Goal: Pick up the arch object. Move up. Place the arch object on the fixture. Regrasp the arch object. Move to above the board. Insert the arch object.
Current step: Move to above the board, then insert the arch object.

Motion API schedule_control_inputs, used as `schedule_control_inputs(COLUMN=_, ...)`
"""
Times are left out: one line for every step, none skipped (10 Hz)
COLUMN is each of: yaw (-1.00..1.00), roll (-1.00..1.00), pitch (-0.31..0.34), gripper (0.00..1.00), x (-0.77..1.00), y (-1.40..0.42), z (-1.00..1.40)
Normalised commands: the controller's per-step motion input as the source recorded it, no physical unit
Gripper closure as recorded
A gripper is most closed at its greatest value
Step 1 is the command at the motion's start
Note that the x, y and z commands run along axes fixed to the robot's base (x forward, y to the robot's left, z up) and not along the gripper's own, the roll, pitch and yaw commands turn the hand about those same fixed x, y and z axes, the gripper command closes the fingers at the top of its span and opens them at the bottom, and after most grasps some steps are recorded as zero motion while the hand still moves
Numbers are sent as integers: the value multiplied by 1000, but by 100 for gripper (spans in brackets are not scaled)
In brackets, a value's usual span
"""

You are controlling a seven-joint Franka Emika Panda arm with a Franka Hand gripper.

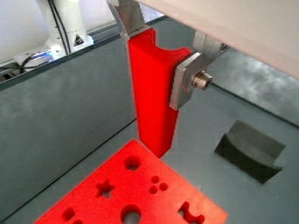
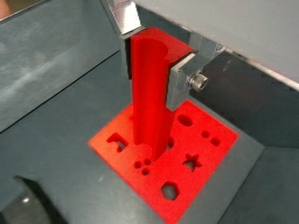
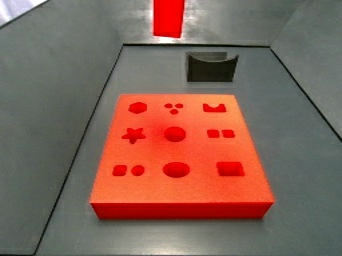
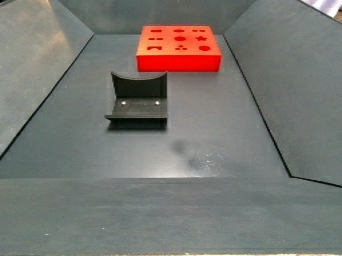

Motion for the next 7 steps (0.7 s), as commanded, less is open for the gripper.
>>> schedule_control_inputs(yaw=-7, roll=-209, pitch=-24, gripper=100, x=-35, y=16, z=1)
schedule_control_inputs(yaw=-9, roll=-71, pitch=0, gripper=100, x=297, y=0, z=-214)
schedule_control_inputs(yaw=-31, roll=-137, pitch=90, gripper=100, x=1000, y=0, z=-311)
schedule_control_inputs(yaw=0, roll=-134, pitch=91, gripper=100, x=1000, y=0, z=-309)
schedule_control_inputs(yaw=0, roll=-211, pitch=60, gripper=100, x=1000, y=0, z=-346)
schedule_control_inputs(yaw=0, roll=-197, pitch=61, gripper=100, x=1000, y=0, z=-497)
schedule_control_inputs(yaw=0, roll=-211, pitch=21, gripper=100, x=989, y=77, z=-629)
